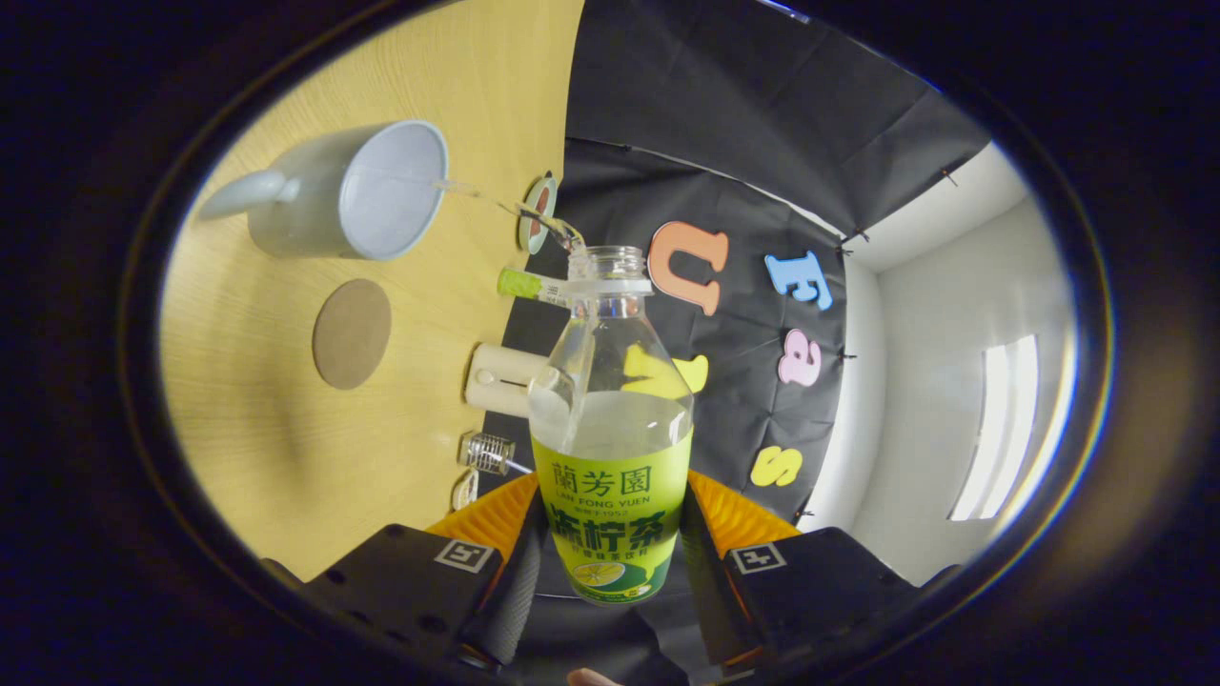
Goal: Take the bottle from table, then pour the juice into the cup, finally place the bottle on the coaster
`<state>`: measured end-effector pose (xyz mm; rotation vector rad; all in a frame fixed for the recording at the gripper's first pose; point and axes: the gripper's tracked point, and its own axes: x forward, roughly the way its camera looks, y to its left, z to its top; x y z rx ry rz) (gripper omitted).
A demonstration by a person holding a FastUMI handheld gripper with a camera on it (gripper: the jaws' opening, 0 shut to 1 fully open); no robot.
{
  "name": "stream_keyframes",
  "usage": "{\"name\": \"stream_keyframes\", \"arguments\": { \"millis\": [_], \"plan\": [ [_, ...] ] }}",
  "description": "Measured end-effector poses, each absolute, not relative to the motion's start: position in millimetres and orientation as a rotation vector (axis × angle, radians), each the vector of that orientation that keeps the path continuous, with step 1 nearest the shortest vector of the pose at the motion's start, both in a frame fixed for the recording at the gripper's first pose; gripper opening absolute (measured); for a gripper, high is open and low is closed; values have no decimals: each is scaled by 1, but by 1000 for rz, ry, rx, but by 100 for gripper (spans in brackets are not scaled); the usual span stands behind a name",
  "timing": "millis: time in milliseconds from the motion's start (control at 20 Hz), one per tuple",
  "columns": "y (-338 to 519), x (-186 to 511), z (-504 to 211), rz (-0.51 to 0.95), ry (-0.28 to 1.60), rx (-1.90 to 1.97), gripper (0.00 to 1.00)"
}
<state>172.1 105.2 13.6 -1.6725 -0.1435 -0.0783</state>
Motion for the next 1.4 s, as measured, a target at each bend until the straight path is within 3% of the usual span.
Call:
{"name": "stream_keyframes", "arguments": {
  "millis": [1400],
  "plan": [
    [94,176,66,-144,-186,-1762,75]
  ]
}}
